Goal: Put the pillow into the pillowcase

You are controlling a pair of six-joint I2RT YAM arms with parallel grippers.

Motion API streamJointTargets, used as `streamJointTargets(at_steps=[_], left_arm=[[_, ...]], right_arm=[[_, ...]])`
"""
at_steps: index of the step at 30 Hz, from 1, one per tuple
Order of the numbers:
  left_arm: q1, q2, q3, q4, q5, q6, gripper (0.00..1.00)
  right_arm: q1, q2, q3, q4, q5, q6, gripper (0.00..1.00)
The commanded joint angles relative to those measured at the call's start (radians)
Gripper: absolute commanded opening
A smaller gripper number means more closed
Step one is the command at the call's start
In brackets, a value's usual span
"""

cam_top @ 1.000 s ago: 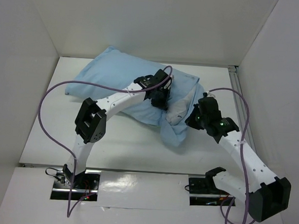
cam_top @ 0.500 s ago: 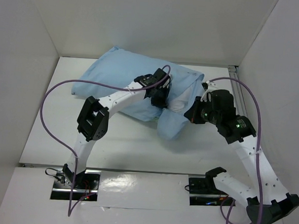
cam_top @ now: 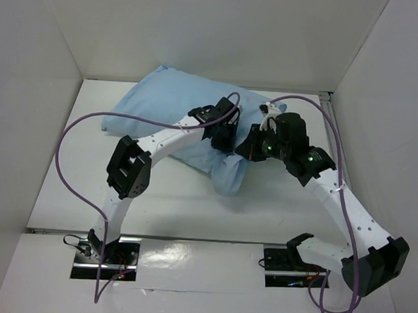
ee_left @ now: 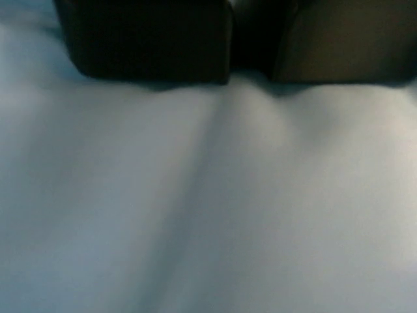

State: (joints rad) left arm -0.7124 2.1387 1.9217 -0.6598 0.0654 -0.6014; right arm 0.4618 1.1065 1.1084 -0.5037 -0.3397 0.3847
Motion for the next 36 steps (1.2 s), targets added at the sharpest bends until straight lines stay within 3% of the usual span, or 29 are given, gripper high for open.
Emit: streamJointTargets(at_steps=[1, 4, 7, 8, 9, 11, 14, 16, 18, 19, 22, 28, 36], left_arm=[[0.004, -0.029, -0.032, 0.025, -0.072, 0.031, 0.0], [0.004, -0.106, -0.041, -0.03, -0.062, 0.054, 0.0], [0.004, -0.157, -0.006, -0.089, -0.035, 0.081, 0.02], [0.004, -0.184, 0.003, -0.127, -0.021, 0.095, 0.13], [0.004, -0.2, 0.014, -0.139, 0.0, 0.106, 0.17], [0.004, -0.244, 0.014, -0.155, 0.01, 0.118, 0.23], [0.004, -0.279, 0.023, -0.176, 0.053, 0.13, 0.23], [0.004, -0.301, 0.033, -0.187, 0.083, 0.141, 0.26], [-0.005, -0.31, 0.033, -0.187, 0.097, 0.141, 0.37], [-0.016, -0.31, 0.033, -0.187, 0.097, 0.141, 0.48], [-0.044, -0.277, 0.042, -0.167, 0.123, 0.15, 0.57], [-0.067, -0.194, 0.079, -0.127, 0.132, 0.15, 0.57], [-0.032, -0.083, 0.088, -0.061, 0.154, 0.128, 0.56]], right_arm=[[0.041, -0.037, 0.111, 0.064, 0.014, -0.041, 0.15], [0.041, -0.06, 0.131, -0.166, 0.271, -0.041, 0.72], [0.041, -0.069, 0.131, -0.391, 0.557, 0.054, 0.72], [0.031, -0.059, 0.131, -0.435, 0.643, 0.119, 0.72], [0.031, -0.059, 0.131, -0.488, 0.669, 0.147, 0.7], [0.031, -0.059, 0.107, -0.499, 0.699, 0.212, 0.55], [0.031, -0.047, 0.059, -0.475, 0.673, 0.246, 0.44], [0.031, -0.008, 0.038, -0.441, 0.662, 0.267, 0.47], [0.031, 0.03, 0.022, -0.409, 0.648, 0.293, 0.54], [0.031, 0.041, -0.005, -0.368, 0.648, 0.293, 0.55], [0.003, 0.085, -0.036, -0.271, 0.668, 0.33, 0.57], [-0.084, 0.179, -0.082, -0.081, 0.561, 0.321, 0.55], [-0.095, 0.211, -0.105, 0.007, 0.504, 0.341, 0.56]])
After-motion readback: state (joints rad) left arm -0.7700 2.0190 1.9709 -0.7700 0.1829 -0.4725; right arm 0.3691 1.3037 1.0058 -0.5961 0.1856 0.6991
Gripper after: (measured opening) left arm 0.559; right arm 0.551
